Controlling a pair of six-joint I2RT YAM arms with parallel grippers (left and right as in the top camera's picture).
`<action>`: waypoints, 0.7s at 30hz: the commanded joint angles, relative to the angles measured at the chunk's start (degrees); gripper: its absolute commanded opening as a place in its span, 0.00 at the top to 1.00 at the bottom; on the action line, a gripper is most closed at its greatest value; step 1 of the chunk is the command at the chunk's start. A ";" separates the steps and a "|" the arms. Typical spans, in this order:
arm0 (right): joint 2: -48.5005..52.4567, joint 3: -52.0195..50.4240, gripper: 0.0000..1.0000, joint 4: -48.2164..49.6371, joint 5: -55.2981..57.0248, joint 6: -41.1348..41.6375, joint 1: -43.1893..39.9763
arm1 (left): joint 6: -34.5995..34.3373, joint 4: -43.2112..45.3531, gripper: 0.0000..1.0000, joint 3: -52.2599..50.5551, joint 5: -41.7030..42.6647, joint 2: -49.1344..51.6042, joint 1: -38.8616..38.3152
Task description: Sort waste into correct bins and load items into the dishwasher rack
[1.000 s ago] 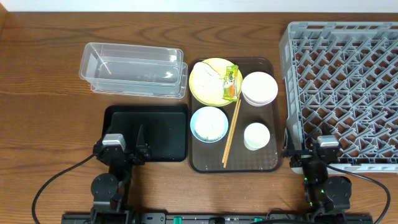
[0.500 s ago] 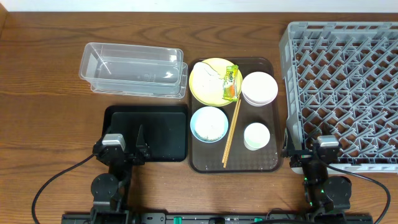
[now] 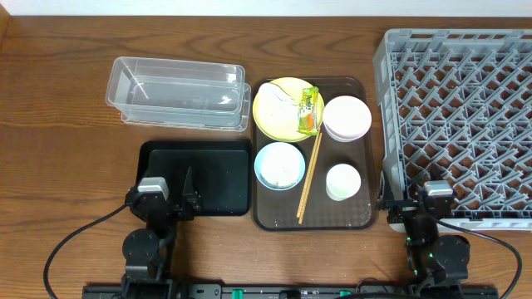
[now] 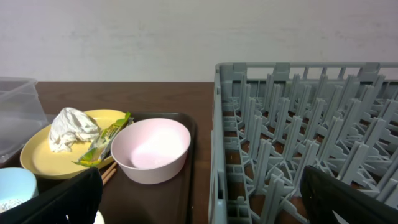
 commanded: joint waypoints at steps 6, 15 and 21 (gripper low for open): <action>0.07 0.61 0.01 -1.29 0.02 0.24 -0.02 | -0.50 -4.33 0.09 2.38 -1.75 3.17 0.31; 6.14 13.16 0.01 -11.85 3.23 1.75 -0.02 | -0.50 -14.36 0.09 20.63 -1.73 21.68 0.31; 23.10 25.22 0.01 -16.90 3.41 1.75 -0.02 | -0.44 -24.90 0.09 38.27 2.23 41.31 0.24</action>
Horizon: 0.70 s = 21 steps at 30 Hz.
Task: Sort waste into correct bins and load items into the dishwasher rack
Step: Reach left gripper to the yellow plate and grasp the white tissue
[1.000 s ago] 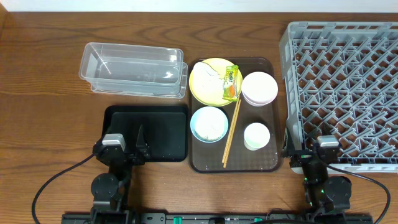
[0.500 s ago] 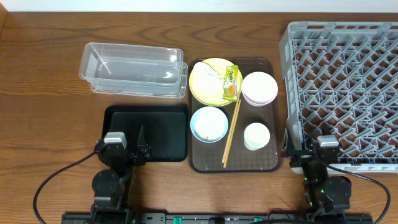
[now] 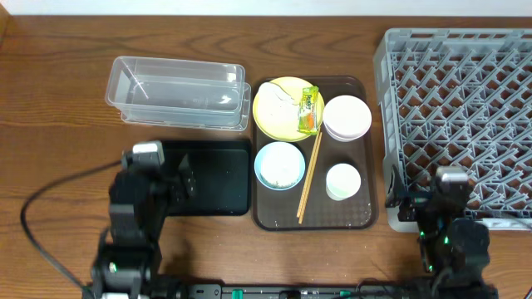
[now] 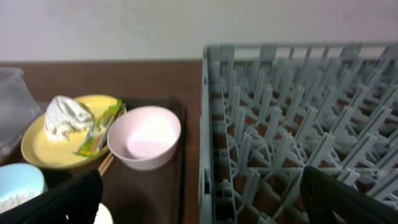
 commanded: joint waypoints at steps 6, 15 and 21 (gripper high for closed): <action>26.43 20.63 0.01 -12.96 0.90 -0.13 -0.02 | -0.31 -22.32 0.09 25.81 9.66 25.20 0.24; 46.12 37.53 0.01 -27.43 0.46 0.11 0.00 | -0.33 -30.32 0.09 34.36 14.78 36.20 0.24; 47.69 38.10 0.01 -27.28 -0.70 0.11 0.00 | -5.84 -20.94 0.10 34.97 16.44 37.40 -1.33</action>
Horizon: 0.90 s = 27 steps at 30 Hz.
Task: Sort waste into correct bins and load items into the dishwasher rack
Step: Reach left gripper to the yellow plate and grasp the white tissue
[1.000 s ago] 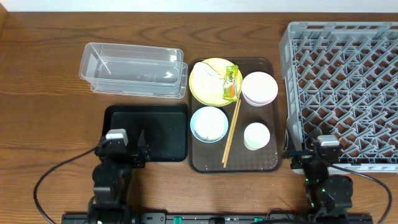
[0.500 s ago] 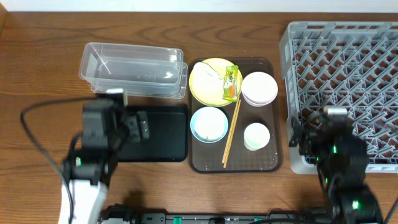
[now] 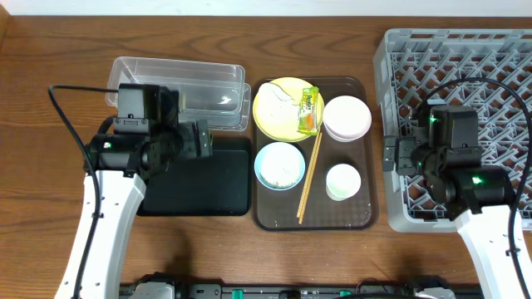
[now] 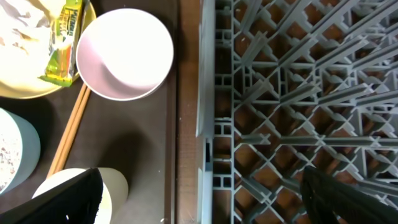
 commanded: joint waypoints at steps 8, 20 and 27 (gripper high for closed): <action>-0.09 1.36 0.01 0.39 -0.74 0.17 0.00 | -6.40 10.47 0.12 8.74 -6.75 8.35 -9.73; -0.09 1.36 0.01 0.42 -0.72 0.17 0.00 | -6.69 27.54 0.14 11.47 -14.32 26.88 -22.23; -0.09 1.36 0.01 0.37 -0.74 0.17 0.00 | -7.06 35.45 0.18 11.47 -15.43 36.57 -25.38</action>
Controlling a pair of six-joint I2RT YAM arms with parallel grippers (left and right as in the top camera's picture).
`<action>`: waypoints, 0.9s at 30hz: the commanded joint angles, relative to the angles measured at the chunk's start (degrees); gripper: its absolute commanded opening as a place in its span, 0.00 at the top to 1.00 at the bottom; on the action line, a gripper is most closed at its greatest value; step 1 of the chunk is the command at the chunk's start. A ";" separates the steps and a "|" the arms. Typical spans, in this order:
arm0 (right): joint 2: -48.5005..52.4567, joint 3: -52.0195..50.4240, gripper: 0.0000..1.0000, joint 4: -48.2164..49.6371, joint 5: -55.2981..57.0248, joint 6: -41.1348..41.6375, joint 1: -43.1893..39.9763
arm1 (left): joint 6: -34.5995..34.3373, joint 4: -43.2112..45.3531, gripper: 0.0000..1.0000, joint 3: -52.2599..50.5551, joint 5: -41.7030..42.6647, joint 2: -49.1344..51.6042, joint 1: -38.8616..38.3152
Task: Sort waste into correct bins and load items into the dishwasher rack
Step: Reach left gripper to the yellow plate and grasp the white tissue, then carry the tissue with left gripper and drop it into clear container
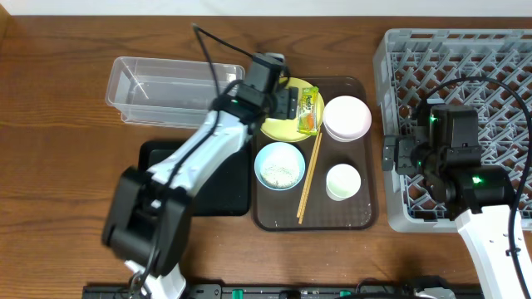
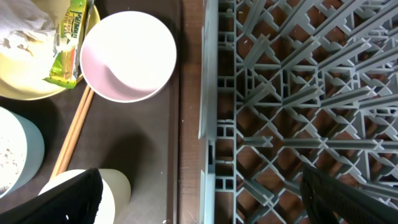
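A brown tray [image 1: 357, 218] holds a yellow plate [image 1: 273, 116] with a green wrapper [image 1: 309, 110], a pink bowl [image 1: 347, 118], a blue bowl [image 1: 279, 164], a white cup [image 1: 342, 181] and chopsticks [image 1: 308, 181]. My left gripper [image 1: 290, 102] hangs over the plate beside the wrapper and looks open; it hides the crumpled tissue in the overhead view. That tissue [image 2: 18, 28] shows in the right wrist view. My right gripper [image 2: 205, 208] stands open above the left wall of the grey rack [image 1: 465, 100], with nothing between its fingers [image 2: 68, 199].
Two stacked clear bins [image 1: 166, 90] sit at the back left. A black tray [image 1: 208, 187] lies in front of them under my left arm. The rack [image 2: 298, 93] fills the right side, its wall close to the brown tray's edge [image 2: 186, 155].
My left gripper has gone from above the black tray's back edge to over the yellow plate on the brown tray. The right gripper has barely moved, and no object has moved.
Both arms were folded low at the table's front edge. Then they stood a little higher. Then the left gripper was over the black tray and the right above the rack's left wall. Now the left is over the yellow plate.
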 commanded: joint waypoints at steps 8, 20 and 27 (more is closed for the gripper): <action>-0.09 1.22 0.01 -0.44 -0.24 0.15 0.00 | -2.45 5.25 0.29 0.94 -4.72 9.60 -1.01; -0.11 1.22 0.01 -0.74 -0.26 0.17 0.00 | -4.28 5.29 0.78 0.94 -6.27 12.22 -1.01; -0.11 1.22 0.01 -1.09 -0.24 0.15 0.00 | -3.82 3.74 0.94 0.94 -6.29 6.99 -0.87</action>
